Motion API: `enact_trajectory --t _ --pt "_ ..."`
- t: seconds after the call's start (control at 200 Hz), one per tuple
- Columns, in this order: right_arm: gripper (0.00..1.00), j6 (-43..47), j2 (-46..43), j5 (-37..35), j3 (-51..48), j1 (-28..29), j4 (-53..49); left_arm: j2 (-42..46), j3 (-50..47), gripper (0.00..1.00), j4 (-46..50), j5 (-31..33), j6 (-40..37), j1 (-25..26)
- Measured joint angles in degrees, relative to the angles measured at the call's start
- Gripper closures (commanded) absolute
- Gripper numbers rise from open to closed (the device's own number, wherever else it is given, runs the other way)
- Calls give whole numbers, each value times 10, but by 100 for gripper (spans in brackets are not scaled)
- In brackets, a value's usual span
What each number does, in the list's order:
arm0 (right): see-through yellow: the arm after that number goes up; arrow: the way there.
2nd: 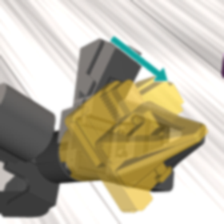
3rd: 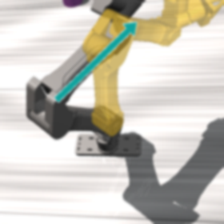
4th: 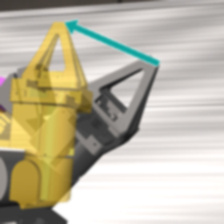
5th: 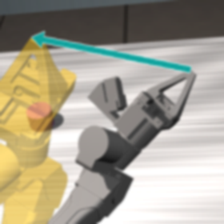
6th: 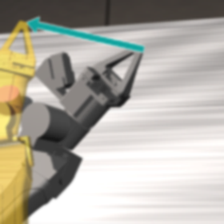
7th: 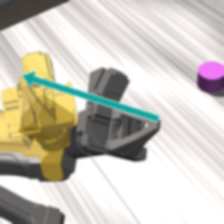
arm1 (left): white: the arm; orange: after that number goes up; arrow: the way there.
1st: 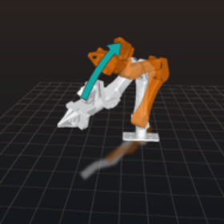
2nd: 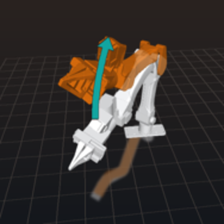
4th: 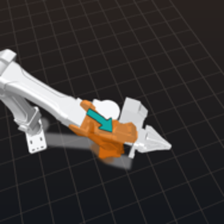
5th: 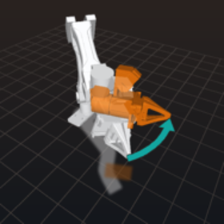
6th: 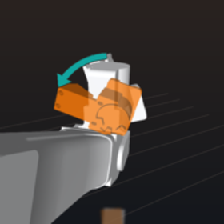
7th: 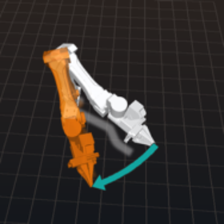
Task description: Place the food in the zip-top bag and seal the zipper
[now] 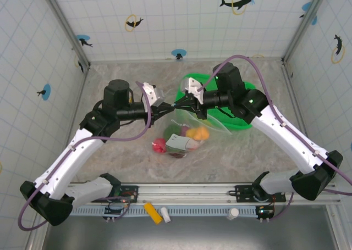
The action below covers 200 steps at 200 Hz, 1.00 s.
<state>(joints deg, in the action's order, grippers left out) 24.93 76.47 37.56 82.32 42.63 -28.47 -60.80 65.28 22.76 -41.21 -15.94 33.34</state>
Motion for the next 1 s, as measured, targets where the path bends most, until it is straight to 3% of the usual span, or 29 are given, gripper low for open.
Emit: enact_trajectory --t 0.145,0.33,0.505,1.001 --pt "100 -5 0 3 0 0 4 10 -4 71 -24 -11 13 0" --pt "100 -13 -1 7 0 0 7 10 -4 84 -38 -21 24 0" --pt "100 -17 -5 11 -2 -4 9 6 -6 77 -44 -29 24 0" --pt "100 -23 -10 21 -19 -7 30 -9 -38 77 -61 -47 27 0"
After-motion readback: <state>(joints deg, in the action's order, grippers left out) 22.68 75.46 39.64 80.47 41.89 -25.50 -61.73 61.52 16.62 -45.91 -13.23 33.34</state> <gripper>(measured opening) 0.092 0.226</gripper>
